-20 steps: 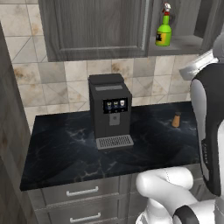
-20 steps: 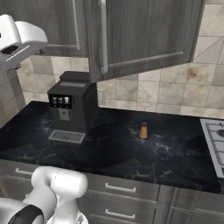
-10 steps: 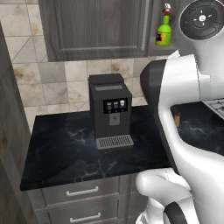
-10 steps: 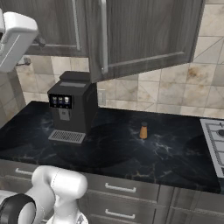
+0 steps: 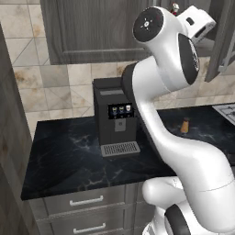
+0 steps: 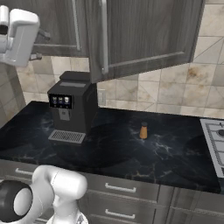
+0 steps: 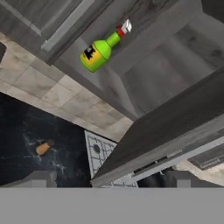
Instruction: Pick the sponge and spray from the cabinet and place them on the counter.
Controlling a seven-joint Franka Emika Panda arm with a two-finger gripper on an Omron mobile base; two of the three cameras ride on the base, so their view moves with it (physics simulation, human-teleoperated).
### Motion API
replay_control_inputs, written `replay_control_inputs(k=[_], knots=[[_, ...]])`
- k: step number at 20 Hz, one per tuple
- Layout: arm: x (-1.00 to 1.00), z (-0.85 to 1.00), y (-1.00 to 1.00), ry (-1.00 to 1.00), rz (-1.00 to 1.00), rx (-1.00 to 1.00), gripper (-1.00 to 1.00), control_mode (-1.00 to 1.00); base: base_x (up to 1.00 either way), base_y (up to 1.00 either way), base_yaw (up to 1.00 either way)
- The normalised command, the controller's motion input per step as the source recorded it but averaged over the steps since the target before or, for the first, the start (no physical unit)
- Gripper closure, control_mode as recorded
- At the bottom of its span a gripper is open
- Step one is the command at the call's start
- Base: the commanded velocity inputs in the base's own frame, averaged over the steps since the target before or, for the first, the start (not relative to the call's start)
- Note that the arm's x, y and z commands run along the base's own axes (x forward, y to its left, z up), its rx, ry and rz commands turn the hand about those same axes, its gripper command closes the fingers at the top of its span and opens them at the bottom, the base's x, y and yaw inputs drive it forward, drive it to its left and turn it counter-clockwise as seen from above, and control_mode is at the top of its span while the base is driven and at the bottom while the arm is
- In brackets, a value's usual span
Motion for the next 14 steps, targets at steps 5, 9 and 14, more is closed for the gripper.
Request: replay_control_inputs(k=[5, 9, 14], knots=[[0.37, 0.0, 0.0, 0.12, -0.24, -0.09, -1.0, -1.0, 0.0, 0.0, 0.0], [0.27, 0.0, 0.0, 0.12, -0.27, -0.04, -1.0, -1.0, 0.0, 0.0, 0.0], [0.17, 0.0, -0.08, 0.12, -0.23, 0.0, -1.0, -1.0, 0.0, 0.0, 0.0]])
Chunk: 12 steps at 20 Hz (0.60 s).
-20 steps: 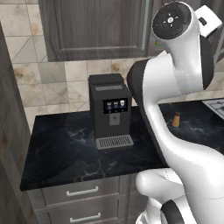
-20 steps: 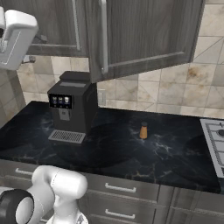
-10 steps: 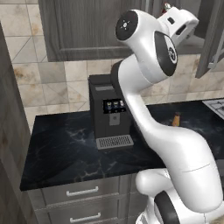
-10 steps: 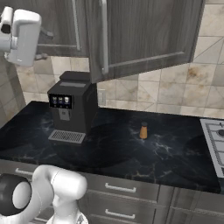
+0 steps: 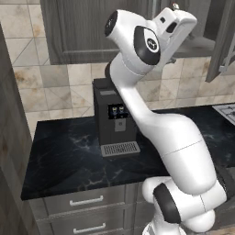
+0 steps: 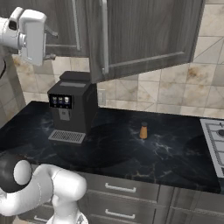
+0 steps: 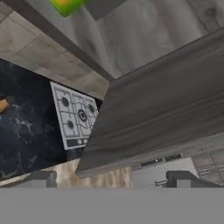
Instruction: Pick the sponge and spray from the cabinet and place them on the counter.
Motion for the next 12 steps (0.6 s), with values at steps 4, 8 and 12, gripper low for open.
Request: replay_control_inputs(k=[4, 8, 12], knots=[[0.21, 0.0, -0.18, 0.13, -0.19, 0.0, -1.0, -1.0, 0.0, 0.0, 0.0], [0.28, 0.0, -0.18, 0.09, -0.16, -0.03, -1.0, -1.0, 0.0, 0.0, 0.0], [0.27, -0.06, -0.16, 0.09, -0.06, -0.05, -1.0, -1.0, 0.0, 0.0, 0.0]])
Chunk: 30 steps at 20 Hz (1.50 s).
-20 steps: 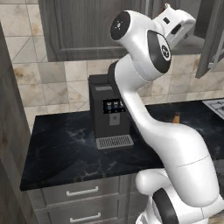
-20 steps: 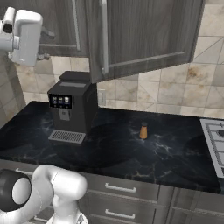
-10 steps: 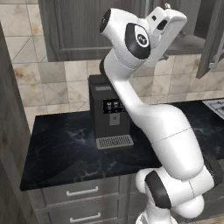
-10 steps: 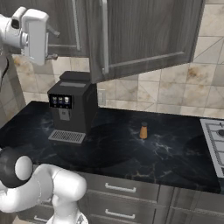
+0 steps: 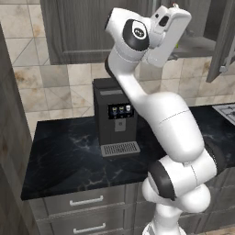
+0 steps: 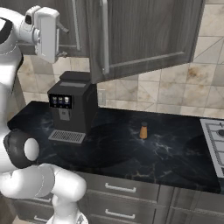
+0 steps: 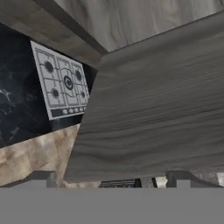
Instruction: Pick the sponge and spray from the cabinet and place them on the counter.
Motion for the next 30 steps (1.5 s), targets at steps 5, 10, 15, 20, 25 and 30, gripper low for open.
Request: replay_control_inputs(k=[5, 10, 15, 20, 25, 30], knots=[[0.35, -0.18, -0.21, 0.16, -0.05, -0.02, -1.0, -1.0, 0.0, 0.0, 0.0], [0.2, -0.06, -0.29, 0.12, -0.06, -0.05, -1.0, -1.0, 0.0, 0.0, 0.0], [0.13, 0.0, -0.31, 0.14, -0.06, -0.07, -1.0, -1.0, 0.0, 0.0, 0.0], [0.1, 0.0, -0.26, 0.12, -0.07, -0.03, -1.0, -1.0, 0.0, 0.0, 0.0], [0.01, 0.0, -0.24, 0.08, -0.1, 0.0, -1.0, -1.0, 0.0, 0.0, 0.0], [0.0, 0.0, -0.37, 0.05, -0.1, 0.0, -1.0, -1.0, 0.0, 0.0, 0.0]])
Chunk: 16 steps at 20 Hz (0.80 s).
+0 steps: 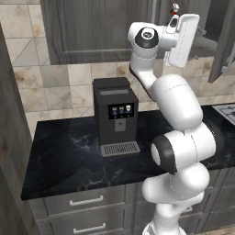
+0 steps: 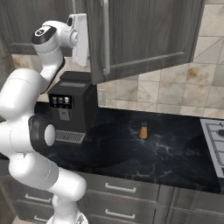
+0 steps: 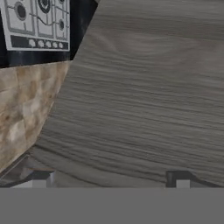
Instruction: Pick the sponge and spray from the cabinet and place them on the counter.
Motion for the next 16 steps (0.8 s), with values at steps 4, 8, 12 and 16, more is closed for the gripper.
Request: replay_control_inputs(k=[4, 8, 12, 16], knots=[[0.0, 0.0, -0.37, 0.04, -0.08, 0.0, -1.0, -1.0, 0.0, 0.0, 0.0], [-0.01, 0.0, -0.51, 0.03, -0.07, 0.0, -1.0, -1.0, 0.0, 0.0, 0.0], [-0.19, 0.0, -0.6, 0.0, -0.05, 0.0, -1.0, -1.0, 0.0, 0.0, 0.0], [-0.34, 0.0, -0.72, 0.0, -0.05, 0.0, -1.0, -1.0, 0.0, 0.0, 0.0]])
